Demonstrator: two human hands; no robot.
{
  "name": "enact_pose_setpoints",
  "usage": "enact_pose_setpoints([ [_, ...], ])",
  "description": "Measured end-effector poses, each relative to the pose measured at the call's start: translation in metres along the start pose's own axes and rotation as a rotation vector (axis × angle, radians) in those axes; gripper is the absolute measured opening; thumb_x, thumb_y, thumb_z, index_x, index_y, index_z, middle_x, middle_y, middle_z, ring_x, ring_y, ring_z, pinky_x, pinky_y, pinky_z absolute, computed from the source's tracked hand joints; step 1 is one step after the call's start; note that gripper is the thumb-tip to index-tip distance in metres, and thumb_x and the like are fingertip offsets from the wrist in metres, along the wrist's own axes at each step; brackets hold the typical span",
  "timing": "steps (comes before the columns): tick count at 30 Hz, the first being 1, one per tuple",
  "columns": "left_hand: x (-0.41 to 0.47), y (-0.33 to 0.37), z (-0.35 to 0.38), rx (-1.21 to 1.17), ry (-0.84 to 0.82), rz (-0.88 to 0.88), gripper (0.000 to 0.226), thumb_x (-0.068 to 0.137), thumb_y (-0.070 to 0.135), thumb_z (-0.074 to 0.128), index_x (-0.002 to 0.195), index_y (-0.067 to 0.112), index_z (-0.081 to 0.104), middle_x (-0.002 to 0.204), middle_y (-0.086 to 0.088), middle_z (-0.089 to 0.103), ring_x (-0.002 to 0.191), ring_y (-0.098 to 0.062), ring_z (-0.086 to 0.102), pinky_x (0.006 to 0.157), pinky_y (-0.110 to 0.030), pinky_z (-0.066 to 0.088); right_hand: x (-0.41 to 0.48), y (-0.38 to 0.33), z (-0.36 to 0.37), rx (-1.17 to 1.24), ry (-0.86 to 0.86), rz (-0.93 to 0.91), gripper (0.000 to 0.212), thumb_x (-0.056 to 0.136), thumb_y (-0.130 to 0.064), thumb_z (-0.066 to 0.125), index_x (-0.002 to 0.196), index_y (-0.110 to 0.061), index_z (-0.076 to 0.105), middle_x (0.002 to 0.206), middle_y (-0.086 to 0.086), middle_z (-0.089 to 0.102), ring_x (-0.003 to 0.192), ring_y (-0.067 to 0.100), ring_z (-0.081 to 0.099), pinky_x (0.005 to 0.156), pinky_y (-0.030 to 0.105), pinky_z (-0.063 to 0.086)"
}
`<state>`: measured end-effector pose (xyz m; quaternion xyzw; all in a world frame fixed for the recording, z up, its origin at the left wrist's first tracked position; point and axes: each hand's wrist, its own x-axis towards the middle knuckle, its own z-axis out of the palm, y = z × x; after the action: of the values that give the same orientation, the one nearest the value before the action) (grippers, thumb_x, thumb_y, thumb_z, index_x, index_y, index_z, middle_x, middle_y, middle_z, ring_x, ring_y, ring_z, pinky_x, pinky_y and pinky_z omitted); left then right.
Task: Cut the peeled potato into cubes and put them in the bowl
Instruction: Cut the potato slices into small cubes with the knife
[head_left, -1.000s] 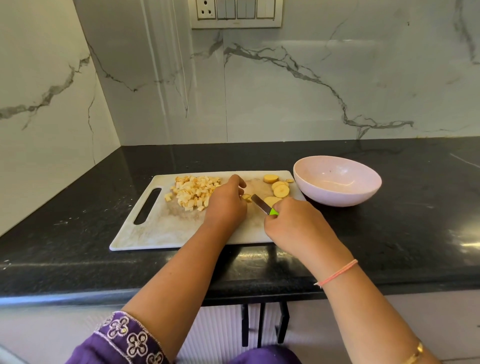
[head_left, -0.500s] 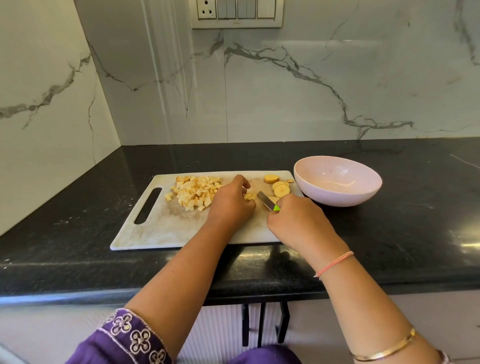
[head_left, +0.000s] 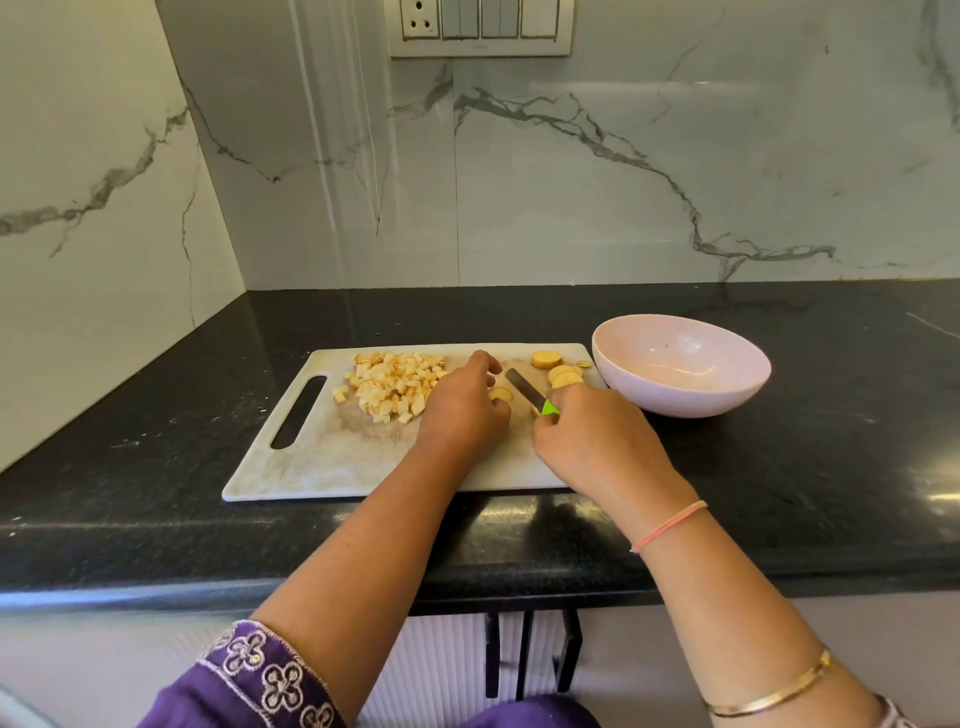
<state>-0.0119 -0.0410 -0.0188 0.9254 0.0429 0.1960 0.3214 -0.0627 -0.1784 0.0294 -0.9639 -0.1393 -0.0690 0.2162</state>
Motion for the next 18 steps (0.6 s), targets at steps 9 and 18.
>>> enact_pose_setpoints([
  [9,0.007,-0.002,0.004,0.019,0.048,-0.041,0.031,0.087,0.007,0.056,0.117,0.015,0.056,0.107,-0.005,0.067,0.095,-0.019,0.062,0.078,-0.03,0.052,0.008,-0.009,0.007,-0.107,-0.029,-0.053,0.02,0.095,-0.026,0.044,0.1,-0.016,0.061,0.082,0.001,0.052,0.075,0.019,0.049,0.056,0.025,0.032],
  [18,0.011,-0.002,0.013,-0.023,0.073,-0.121,0.034,0.088,0.008,0.059,0.122,0.016,0.055,0.109,-0.003,0.066,0.096,-0.016,0.061,0.072,-0.023,0.045,0.005,-0.015,0.001,-0.175,-0.068,-0.09,0.018,0.096,-0.022,0.043,0.103,-0.015,0.057,0.07,-0.004,0.038,0.077,0.019,0.046,0.065,0.029,0.037],
])
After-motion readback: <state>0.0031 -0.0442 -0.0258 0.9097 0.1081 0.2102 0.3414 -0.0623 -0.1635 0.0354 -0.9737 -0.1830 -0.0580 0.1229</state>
